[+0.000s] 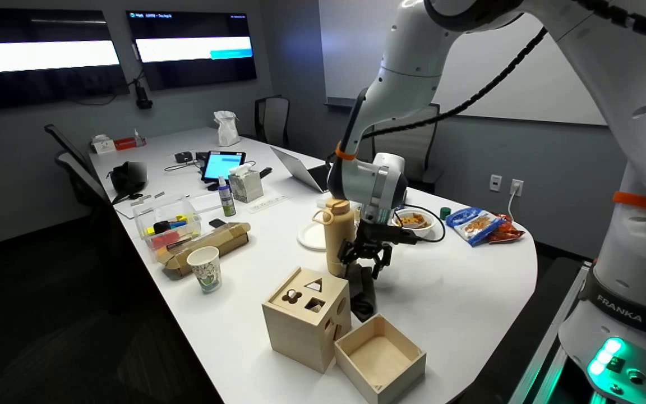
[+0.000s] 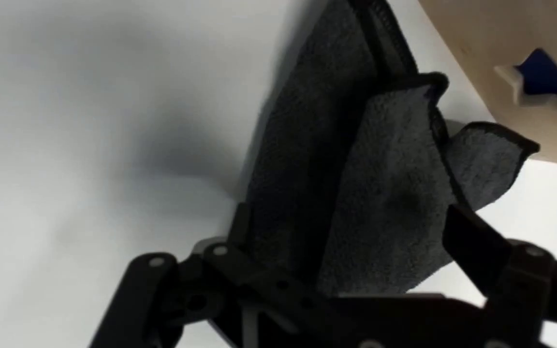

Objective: Pick up the towel and clean the other end of the table

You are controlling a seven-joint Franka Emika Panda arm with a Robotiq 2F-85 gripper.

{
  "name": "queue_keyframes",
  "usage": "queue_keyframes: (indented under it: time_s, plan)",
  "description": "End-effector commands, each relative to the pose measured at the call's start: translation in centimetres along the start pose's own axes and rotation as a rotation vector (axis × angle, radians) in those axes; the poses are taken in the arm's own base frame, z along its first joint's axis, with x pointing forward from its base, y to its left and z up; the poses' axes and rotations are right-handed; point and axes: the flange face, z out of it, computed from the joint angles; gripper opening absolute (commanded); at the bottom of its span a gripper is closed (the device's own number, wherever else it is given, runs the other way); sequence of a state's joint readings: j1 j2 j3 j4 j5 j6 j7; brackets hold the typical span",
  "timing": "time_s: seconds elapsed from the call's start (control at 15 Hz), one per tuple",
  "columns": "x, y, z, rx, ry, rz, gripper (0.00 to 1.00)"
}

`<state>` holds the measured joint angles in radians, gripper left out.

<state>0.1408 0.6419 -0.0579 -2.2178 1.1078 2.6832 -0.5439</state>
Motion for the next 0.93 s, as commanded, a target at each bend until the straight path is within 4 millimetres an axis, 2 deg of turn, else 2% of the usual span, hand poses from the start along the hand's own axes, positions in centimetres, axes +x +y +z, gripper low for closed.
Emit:
queue_keyframes:
  time_s: [0.0, 0.07, 0.13, 0.4, 0.67, 0.73, 0.87]
  plan:
    - [0.9, 0.2, 2.0, -0.004, 0.031, 0.063, 0.75]
    - [1.0, 0.3, 2.2, -0.008, 0.037, 0.074, 0.73]
    - [1.0, 0.4, 2.3, -0.013, 0.046, 0.085, 0.66]
    - [1.0, 0.9, 2.5, -0.028, 0.069, 0.114, 0.33]
    - [0.9, 1.2, 2.2, -0.019, 0.073, 0.131, 0.05]
    - [0.6, 1.3, 1.9, -0.018, 0.077, 0.137, 0.0]
    - [-0.2, 1.7, 0.7, -0.023, 0.093, 0.153, 0.02]
